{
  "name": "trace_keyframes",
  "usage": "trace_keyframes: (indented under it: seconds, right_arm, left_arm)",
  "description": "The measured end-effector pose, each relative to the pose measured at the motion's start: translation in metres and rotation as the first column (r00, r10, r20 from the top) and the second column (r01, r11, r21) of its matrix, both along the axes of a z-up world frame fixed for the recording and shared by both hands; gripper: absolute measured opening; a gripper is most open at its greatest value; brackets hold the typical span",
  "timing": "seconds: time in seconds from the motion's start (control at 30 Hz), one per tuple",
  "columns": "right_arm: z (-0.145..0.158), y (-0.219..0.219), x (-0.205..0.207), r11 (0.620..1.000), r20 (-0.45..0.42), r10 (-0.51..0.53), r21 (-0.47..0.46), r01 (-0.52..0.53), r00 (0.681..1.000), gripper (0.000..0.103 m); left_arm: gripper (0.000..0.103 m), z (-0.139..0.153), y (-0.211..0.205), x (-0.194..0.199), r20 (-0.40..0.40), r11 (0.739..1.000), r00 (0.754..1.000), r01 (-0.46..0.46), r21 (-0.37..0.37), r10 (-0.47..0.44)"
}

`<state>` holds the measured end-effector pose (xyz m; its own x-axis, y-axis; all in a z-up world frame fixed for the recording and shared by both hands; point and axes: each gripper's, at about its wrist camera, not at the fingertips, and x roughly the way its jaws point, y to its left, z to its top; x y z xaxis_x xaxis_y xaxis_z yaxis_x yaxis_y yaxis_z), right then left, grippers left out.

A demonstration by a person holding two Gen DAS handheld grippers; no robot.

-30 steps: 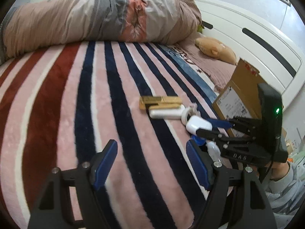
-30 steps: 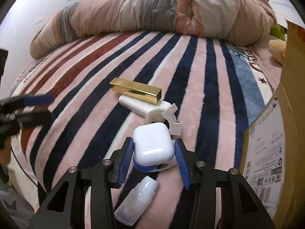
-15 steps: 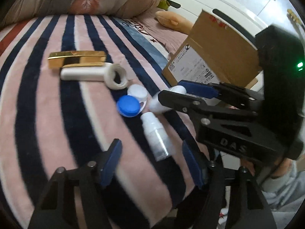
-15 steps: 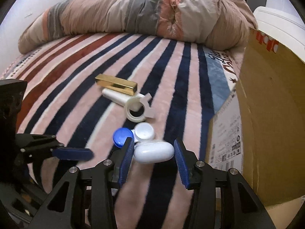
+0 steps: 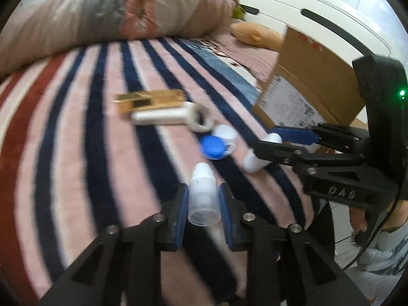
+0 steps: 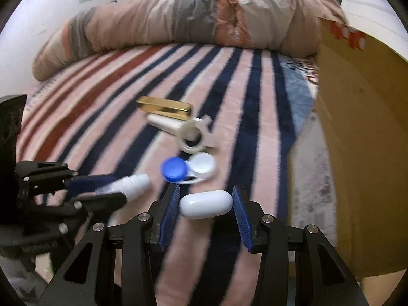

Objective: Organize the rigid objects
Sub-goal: 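Grasp the white earbud case with the right gripper while the left grasps the clear bottle, then carry the earbud case and clear bottle into the box and release both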

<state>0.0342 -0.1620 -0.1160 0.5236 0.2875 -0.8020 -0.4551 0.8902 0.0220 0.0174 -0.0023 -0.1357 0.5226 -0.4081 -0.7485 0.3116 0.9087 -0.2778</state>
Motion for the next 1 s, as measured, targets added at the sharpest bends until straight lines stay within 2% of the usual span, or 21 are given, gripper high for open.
trace_keyframes:
  seconds: [0.1, 0.17, 0.33, 0.4, 0.43, 0.53, 0.57, 0.6, 0.67, 0.7, 0.77, 0.8, 0.9, 1.0]
  right_arm:
    - [0.000, 0.011, -0.001, 0.999, 0.008, 0.024, 0.039, -0.025, 1.000, 0.039]
    - [-0.003, 0.018, -0.003, 0.998, 0.010, 0.037, 0.042, -0.037, 0.999, 0.039]
    - [-0.020, 0.017, -0.017, 0.999, -0.039, 0.051, -0.003, -0.051, 0.998, 0.039]
    - [-0.031, 0.014, -0.021, 0.998, -0.091, 0.054, -0.014, -0.056, 0.994, 0.039]
    - [-0.034, 0.011, -0.023, 0.998, -0.090, 0.055, -0.002, -0.055, 0.994, 0.039]
    - [-0.034, 0.010, -0.026, 0.999, -0.065, 0.050, 0.010, -0.050, 0.997, 0.039]
    - [-0.033, 0.011, -0.026, 0.999, -0.051, 0.051, 0.007, -0.051, 0.997, 0.042]
    - [-0.033, 0.013, -0.027, 0.998, -0.040, 0.057, -0.005, -0.058, 0.998, 0.051]
    - [-0.039, 0.020, -0.026, 0.996, -0.027, 0.075, -0.045, -0.076, 0.997, 0.054]
    - [-0.043, 0.022, -0.025, 0.995, -0.031, 0.080, -0.050, -0.082, 0.996, 0.054]
    - [-0.046, 0.024, -0.025, 0.996, -0.019, 0.076, -0.050, -0.076, 0.997, 0.050]
    - [-0.046, 0.025, -0.025, 0.996, -0.005, 0.074, -0.050, -0.075, 0.997, 0.040]
    - [-0.044, 0.032, -0.028, 0.992, 0.016, 0.098, -0.088, -0.096, 0.995, 0.039]
    - [-0.030, 0.038, -0.035, 0.990, 0.026, 0.139, -0.042, -0.138, 0.990, 0.039]
  left_arm:
    - [0.022, 0.000, 0.022, -0.001, 0.006, 0.996, 0.998, -0.065, 0.057, 0.065]
    - [0.021, -0.007, 0.032, 0.000, -0.012, 0.994, 0.995, -0.095, 0.061, 0.095]
    - [0.022, -0.022, 0.032, -0.002, -0.047, 0.994, 0.994, -0.100, 0.055, 0.102]
    - [0.029, -0.025, 0.029, -0.001, -0.047, 0.994, 0.993, -0.105, 0.042, 0.107]
    - [0.035, -0.026, 0.028, -0.001, -0.046, 0.994, 0.993, -0.106, 0.032, 0.108]
    - [0.037, -0.027, 0.025, 0.000, -0.035, 0.992, 0.992, -0.116, 0.043, 0.118]
    - [0.037, -0.027, 0.023, 0.001, -0.031, 0.992, 0.992, -0.118, 0.051, 0.119]
    - [0.037, -0.028, 0.021, 0.000, -0.025, 0.991, 0.992, -0.120, 0.057, 0.122]
    - [0.037, -0.029, 0.020, 0.002, -0.017, 0.991, 0.993, -0.120, 0.064, 0.121]
    - [0.036, -0.029, 0.020, 0.001, -0.012, 0.990, 0.992, -0.122, 0.068, 0.123]
    - [0.021, -0.031, 0.022, 0.000, 0.000, 0.987, 0.991, -0.134, 0.083, 0.135]
    - [0.021, -0.031, 0.024, -0.001, 0.002, 0.987, 0.991, -0.137, 0.088, 0.137]
    - [0.021, -0.029, 0.027, -0.004, 0.013, 0.991, 0.994, -0.108, 0.075, 0.107]
    - [0.021, -0.018, 0.029, -0.008, 0.029, 0.993, 0.995, -0.093, 0.068, 0.091]
